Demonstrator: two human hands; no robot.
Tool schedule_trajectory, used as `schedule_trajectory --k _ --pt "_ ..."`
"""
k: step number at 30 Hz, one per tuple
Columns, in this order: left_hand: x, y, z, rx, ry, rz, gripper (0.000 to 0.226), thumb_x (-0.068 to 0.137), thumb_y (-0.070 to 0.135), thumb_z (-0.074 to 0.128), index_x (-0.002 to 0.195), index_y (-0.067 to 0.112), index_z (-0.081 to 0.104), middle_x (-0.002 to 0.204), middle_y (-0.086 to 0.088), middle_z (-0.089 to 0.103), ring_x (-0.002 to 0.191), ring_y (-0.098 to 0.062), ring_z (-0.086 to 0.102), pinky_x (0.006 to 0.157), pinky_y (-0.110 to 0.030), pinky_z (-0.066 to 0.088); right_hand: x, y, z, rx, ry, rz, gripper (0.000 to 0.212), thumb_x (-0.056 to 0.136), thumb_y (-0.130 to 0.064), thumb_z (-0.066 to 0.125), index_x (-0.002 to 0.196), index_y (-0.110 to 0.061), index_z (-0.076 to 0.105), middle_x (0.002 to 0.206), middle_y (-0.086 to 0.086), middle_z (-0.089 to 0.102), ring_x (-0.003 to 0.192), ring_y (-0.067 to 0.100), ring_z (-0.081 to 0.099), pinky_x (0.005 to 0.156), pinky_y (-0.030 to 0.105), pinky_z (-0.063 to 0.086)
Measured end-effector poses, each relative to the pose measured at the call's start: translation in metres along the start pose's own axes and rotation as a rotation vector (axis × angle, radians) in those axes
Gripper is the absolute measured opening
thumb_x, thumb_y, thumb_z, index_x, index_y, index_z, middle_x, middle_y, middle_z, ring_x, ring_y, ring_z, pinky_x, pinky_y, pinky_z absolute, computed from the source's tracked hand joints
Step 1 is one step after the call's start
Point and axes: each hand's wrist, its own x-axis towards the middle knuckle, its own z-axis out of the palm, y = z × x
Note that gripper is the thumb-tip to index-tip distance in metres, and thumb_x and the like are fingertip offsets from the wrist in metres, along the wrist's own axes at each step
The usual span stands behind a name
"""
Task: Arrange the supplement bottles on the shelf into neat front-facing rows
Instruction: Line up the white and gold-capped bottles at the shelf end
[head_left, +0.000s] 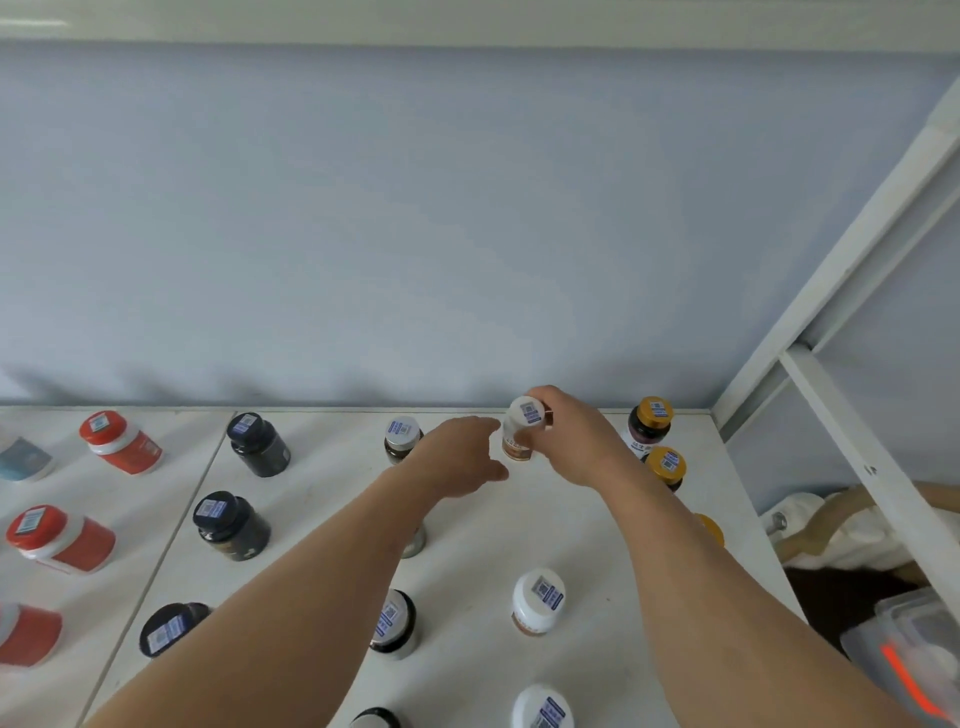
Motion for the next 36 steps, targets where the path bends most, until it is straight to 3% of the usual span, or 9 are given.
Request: schedule_trajectory --k 6,19,22,25,30,36 --pt "0.002 0.005 -0.011 -0.438 -0.03 0.044 0.047 0.083 0.021 0.072 0.127 0.027 0.058 0.127 0.007 0.057 0.119 -0.011 0.052 0.097 -0.027 0.042 -0.005 -0.012 -0.021 0.017 0.047 -0.024 0.043 0.086 -0.033 0.068 0.124 -0.021 0.054 0.111 0.001 0.061 0.097 0.021 0.058 0.071 0.029 0.045" --pt "0.009 0.004 -0.024 -0.424 -0.067 0.082 0.051 0.081 0.02 0.073 0.129 0.027 0.056 0.131 0.004 0.056 0.121 -0.01 0.051 0.092 -0.026 0.042 -0.004 -0.024 -0.024 0.003 0.085 -0.002 0.049 0.09 -0.034 0.065 0.133 -0.018 0.049 0.122 0.004 0.06 0.106 0.022 0.057 0.081 0.029 0.046" --pt "0.012 0.003 -0.021 -0.343 -0.048 0.09 0.054 0.083 0.022 0.072 0.133 0.026 0.053 0.136 0.003 0.054 0.124 -0.014 0.05 0.099 -0.03 0.042 -0.003 -0.02 -0.023 0.019 0.074 0.009 0.047 0.09 -0.033 0.065 0.132 -0.018 0.05 0.121 0.004 0.06 0.105 0.021 0.057 0.08 0.028 0.046" --pt "0.015 0.002 -0.014 -0.068 0.011 0.086 0.058 0.087 0.028 0.066 0.141 0.022 0.044 0.141 0.003 0.05 0.129 -0.018 0.047 0.102 -0.032 0.04 -0.002 -0.015 -0.016 0.039 0.06 0.02 0.043 0.09 -0.031 0.065 0.13 -0.019 0.051 0.118 0.003 0.06 0.101 0.02 0.057 0.077 0.028 0.046" --pt "0.024 -0.004 -0.001 0.333 0.055 0.149 0.046 0.089 0.031 0.057 0.133 0.023 0.047 0.127 0.003 0.056 0.117 -0.021 0.054 0.086 -0.035 0.046 0.006 -0.001 0.003 0.023 0.019 0.033 0.04 0.093 -0.027 0.061 0.129 -0.017 0.049 0.121 0.006 0.06 0.103 0.023 0.057 0.083 0.033 0.048" --pt "0.029 -0.01 0.011 0.431 0.07 0.183 0.037 0.089 0.028 0.055 0.125 0.02 0.051 0.121 0.003 0.057 0.113 -0.022 0.055 0.081 -0.037 0.049 0.014 0.017 0.022 0.028 -0.047 0.08 0.056 0.097 -0.024 0.055 0.147 -0.022 0.033 0.143 0.004 0.048 0.123 0.021 0.049 0.094 0.027 0.039"
